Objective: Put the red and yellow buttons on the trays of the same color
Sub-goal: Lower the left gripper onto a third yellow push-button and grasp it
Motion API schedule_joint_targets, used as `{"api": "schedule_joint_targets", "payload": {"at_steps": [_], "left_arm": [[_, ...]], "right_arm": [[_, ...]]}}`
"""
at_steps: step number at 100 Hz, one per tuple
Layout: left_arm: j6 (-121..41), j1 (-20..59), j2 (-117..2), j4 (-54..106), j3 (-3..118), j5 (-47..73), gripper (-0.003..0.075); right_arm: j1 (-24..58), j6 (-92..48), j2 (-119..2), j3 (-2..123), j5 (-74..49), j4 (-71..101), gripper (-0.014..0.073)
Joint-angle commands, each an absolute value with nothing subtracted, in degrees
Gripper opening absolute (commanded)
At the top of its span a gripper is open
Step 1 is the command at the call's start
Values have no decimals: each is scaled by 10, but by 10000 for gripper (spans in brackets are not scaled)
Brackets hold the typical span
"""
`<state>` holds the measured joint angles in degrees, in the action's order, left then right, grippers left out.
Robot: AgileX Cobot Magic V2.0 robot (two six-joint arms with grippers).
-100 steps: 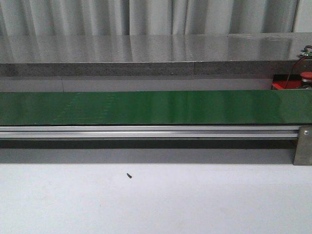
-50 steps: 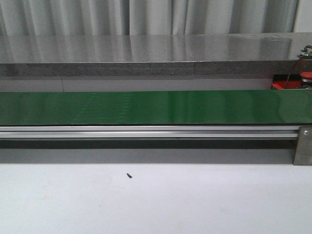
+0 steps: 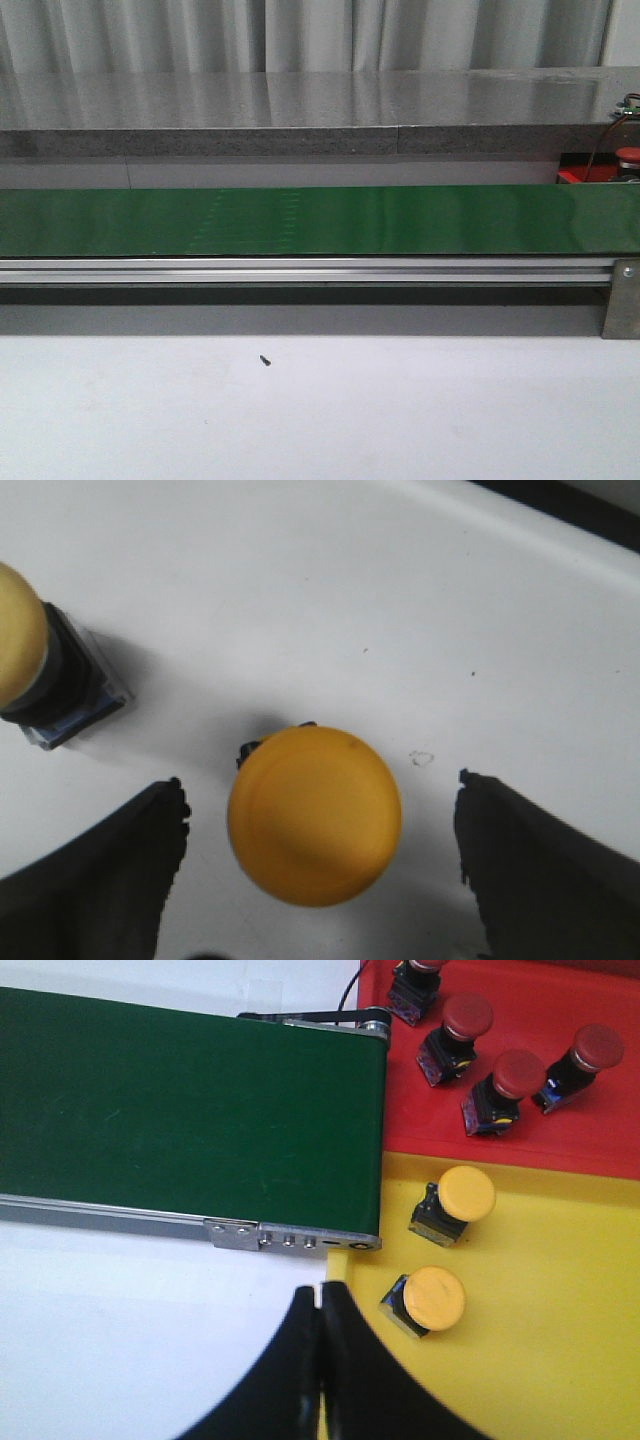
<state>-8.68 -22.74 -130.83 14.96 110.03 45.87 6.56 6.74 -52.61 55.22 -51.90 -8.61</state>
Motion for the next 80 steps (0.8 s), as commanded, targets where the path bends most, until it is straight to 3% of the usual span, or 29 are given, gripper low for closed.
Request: {"api": "schedule_joint_targets", "payload": {"at_steps": [1, 51, 80], "left_arm": [[-78, -230, -1277, 165, 1118, 429, 523], [-78, -230, -1278, 165, 1118, 384, 521], [-78, -230, -1278, 165, 1118, 383, 420]], "right_arm": [[66, 67, -519, 572, -490, -92, -70], [66, 67, -519, 572, -490, -92, -70], [66, 67, -519, 572, -490, -92, -70]]}}
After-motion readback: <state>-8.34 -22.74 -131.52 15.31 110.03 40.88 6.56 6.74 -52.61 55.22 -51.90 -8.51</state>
